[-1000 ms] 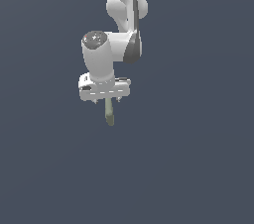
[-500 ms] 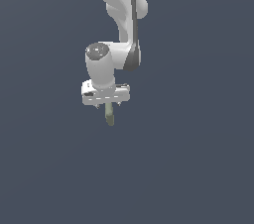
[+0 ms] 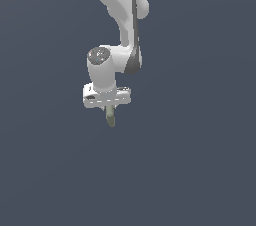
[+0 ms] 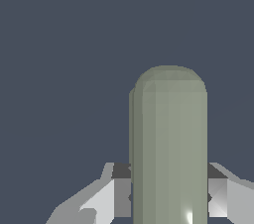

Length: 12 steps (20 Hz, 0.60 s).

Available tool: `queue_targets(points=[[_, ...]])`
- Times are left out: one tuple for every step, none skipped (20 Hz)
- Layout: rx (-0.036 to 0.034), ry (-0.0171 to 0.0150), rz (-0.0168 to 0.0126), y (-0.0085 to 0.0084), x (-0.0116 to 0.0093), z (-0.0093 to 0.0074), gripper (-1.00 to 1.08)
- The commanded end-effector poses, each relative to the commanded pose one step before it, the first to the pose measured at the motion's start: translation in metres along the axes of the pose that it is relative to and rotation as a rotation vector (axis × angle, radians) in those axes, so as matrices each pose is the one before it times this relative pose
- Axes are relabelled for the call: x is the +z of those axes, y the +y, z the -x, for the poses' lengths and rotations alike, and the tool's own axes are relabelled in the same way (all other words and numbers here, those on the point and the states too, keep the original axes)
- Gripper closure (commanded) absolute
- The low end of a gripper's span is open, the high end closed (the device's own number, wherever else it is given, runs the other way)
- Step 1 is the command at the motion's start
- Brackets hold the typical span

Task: Pick up the object and move it to a goal position.

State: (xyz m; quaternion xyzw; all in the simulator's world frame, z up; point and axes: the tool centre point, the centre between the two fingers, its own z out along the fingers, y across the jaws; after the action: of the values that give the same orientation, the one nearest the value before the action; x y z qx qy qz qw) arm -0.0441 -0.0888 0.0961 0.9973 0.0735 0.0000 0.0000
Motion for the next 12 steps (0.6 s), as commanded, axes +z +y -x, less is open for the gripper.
queue_targets(points=[[-0.00023, 0.00008, 0.0, -0.0001, 0.00034, -0.00012, 1.08], [0.0, 0.0, 0.0, 0.0, 0.0, 0.0, 1.08], [0.0, 0.0, 0.0, 0.0, 0.0, 0.0, 1.08], [0.0, 0.0, 0.0, 0.0, 0.0, 0.0, 1.08], [0.0, 0.0, 0.0, 0.0, 0.0, 0.0, 1.08], [0.0, 0.0, 0.0, 0.00001, -0.00017, -0.00003, 1.08], [0.0, 0.0, 0.0, -0.00022, -0.00023, 0.00001, 1.08], [0.0, 0.0, 0.0, -0.00065, -0.00068, 0.00004, 1.08], [0.0, 0.0, 0.0, -0.00108, -0.00114, 0.00007, 1.08], [0.0, 0.0, 0.0, -0.00152, -0.00159, 0.0001, 1.08], [0.0, 0.0, 0.0, -0.00195, -0.00206, 0.00013, 1.08], [0.0, 0.0, 0.0, -0.0024, -0.00252, 0.00016, 1.08]])
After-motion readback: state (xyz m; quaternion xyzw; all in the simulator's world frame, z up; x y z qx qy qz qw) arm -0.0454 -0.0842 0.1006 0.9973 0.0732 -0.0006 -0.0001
